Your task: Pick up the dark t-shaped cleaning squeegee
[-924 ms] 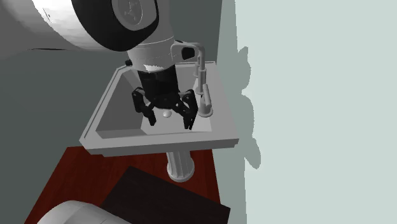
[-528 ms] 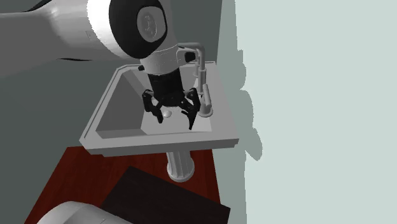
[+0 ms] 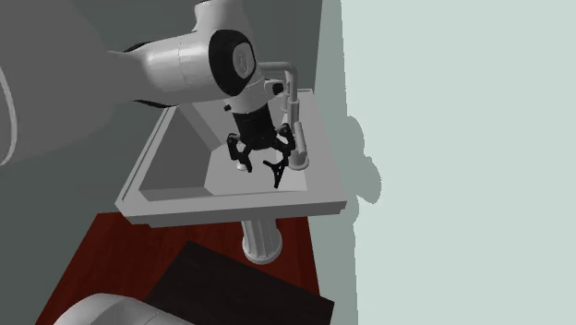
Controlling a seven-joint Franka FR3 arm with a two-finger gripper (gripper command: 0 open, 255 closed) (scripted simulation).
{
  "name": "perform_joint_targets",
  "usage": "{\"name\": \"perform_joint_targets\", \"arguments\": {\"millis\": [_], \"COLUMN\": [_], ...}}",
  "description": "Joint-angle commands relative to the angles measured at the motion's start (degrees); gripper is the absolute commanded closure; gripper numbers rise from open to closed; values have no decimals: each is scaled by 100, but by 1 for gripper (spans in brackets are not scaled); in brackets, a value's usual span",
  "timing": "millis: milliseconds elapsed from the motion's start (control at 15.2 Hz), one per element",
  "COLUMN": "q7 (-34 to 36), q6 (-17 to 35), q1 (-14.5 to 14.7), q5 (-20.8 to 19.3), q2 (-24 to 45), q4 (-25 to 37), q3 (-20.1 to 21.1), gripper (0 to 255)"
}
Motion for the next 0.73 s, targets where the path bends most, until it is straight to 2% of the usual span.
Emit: {"name": "perform_joint_targets", "arguments": {"millis": [0, 660], "q7": [22, 215], "q6": [330, 1384], "q1": [34, 152], "q5": [-140, -1161], "q2": [430, 2612], "q4": [91, 1074], "q3": [90, 410], "gripper": [0, 0]}}
